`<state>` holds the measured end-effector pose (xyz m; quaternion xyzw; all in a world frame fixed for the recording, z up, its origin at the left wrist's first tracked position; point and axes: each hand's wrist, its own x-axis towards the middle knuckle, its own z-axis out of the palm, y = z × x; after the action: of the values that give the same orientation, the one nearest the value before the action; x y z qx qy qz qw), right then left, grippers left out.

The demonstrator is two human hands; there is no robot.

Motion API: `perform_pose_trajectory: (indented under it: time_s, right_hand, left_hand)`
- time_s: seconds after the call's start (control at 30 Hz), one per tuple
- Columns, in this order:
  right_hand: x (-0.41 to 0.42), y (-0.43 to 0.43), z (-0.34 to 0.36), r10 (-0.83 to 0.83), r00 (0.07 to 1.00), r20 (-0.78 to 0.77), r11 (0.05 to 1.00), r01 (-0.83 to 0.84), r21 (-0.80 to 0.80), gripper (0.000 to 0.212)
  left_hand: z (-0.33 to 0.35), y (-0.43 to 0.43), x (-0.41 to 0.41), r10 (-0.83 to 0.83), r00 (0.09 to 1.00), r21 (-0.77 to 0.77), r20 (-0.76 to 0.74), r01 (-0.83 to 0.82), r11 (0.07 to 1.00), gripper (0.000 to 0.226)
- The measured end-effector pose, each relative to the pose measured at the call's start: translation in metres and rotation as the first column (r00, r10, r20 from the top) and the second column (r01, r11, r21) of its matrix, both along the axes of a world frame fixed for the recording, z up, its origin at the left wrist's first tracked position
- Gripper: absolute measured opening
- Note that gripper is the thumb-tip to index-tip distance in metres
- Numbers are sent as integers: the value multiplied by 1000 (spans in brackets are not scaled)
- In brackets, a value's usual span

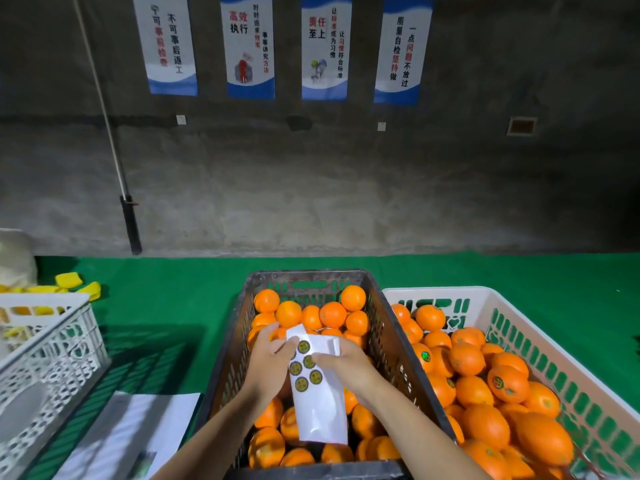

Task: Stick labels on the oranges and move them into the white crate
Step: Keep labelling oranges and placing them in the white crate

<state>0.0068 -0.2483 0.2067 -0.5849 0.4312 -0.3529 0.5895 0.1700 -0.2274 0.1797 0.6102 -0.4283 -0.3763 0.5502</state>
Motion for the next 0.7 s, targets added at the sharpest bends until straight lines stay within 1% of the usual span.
perform_pose_trajectory:
  time_s: [0.03,0.07,0.13,0.17,0.2,0.23,0.27,0.3,0.33,0.37,0.4,0.47,0.53,0.6,0.67,0.7]
  right_hand:
    - [-1,-2,-1,-47,999,19,999,47,8,26]
    - [-3,-5,-2,-85,995,44,996,84,22,25]
    - [-5,-9,-2,-117,988,100,992,111,55,23]
    - [-5,-10,-3,-123,986,109,991,117,60,22]
    - [-5,-11,-4,-129,987,95,991,125,47,21]
    - [-4,-10,-5,-133,989,56,991,133,6,22]
    - [-3,-10,-7,-138,990,-29,987,135,-83,25]
    - [-2,-9,-10,-154,975,-157,969,119,-216,33]
    - [-2,-9,-14,-190,935,-299,930,74,-360,43]
    - [-3,-9,-18,-247,885,-394,869,23,-494,51]
    - [-4,-10,-20,-313,851,-423,797,-8,-604,53]
    - [-6,-13,-22,-410,807,-426,665,-55,-745,45]
    - [-8,-15,-24,-454,770,-449,570,-135,-810,33]
    - [-9,-14,-24,-450,776,-443,499,-193,-845,26]
    - [-9,-14,-25,-432,787,-440,437,-244,-866,23]
    - [-8,-14,-25,-423,781,-459,425,-277,-862,24]
  left_hand:
    - [0,1,-1,-4,1000,11,3,4,1000,63]
    - [1,1,-1,-24,1000,26,-2,25,999,61]
    - [0,0,-5,-106,994,66,-13,107,992,37]
    - [-1,1,-7,-150,989,84,1,149,985,30]
    - [-2,2,-8,-174,984,88,31,171,981,28]
    - [-4,2,-8,-176,982,76,69,170,982,30]
    - [-4,2,-7,-155,980,55,126,149,987,31]
    - [-5,4,-6,-128,973,36,191,123,992,30]
    - [-4,5,-5,-100,962,26,254,97,995,26]
    - [-4,6,-4,-75,950,15,304,74,997,24]
    - [-3,7,-3,-54,931,4,362,56,998,24]
    - [-4,8,-1,-39,878,-19,477,55,998,27]
    - [-4,9,0,-59,848,-31,527,88,996,35]
    - [-5,12,-2,-89,829,-56,552,143,988,46]
    - [-6,14,-6,-88,773,-101,628,194,976,47]
    - [-7,13,-6,-101,754,-94,649,211,973,47]
